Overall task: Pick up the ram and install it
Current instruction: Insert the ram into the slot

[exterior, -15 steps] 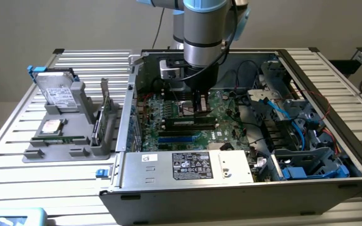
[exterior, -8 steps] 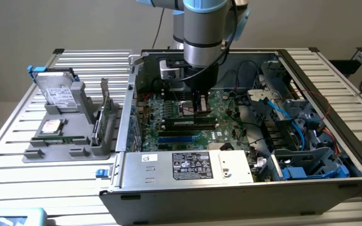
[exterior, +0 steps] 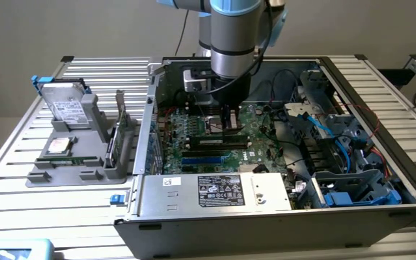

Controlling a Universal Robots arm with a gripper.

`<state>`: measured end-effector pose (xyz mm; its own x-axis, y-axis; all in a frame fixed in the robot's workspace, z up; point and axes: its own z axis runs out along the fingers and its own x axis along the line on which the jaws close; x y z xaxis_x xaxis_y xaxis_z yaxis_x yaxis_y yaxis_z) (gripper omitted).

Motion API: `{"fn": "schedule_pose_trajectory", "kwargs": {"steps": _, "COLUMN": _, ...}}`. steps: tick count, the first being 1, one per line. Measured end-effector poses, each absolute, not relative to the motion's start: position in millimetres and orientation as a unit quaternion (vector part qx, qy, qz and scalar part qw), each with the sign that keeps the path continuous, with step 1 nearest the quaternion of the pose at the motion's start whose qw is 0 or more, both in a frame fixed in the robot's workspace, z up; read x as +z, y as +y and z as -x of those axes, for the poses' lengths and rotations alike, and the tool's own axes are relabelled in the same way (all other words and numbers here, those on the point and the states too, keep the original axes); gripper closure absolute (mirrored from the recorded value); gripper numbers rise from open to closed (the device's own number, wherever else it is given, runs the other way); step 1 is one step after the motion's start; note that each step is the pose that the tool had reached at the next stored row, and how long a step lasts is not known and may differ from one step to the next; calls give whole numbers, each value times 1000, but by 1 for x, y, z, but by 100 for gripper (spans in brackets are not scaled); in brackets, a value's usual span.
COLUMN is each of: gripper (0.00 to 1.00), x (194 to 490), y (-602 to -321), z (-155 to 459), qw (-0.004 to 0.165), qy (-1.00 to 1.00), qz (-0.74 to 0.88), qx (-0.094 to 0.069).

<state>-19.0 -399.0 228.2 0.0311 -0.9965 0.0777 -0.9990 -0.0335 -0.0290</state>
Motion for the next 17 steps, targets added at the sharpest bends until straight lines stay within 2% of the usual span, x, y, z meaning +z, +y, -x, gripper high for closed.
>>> {"fn": "schedule_pose_trajectory", "kwargs": {"steps": 17, "gripper": 87, "x": 225, "y": -399, "z": 19, "qw": 16, "qy": -696, "qz": -717, "qx": 38}}
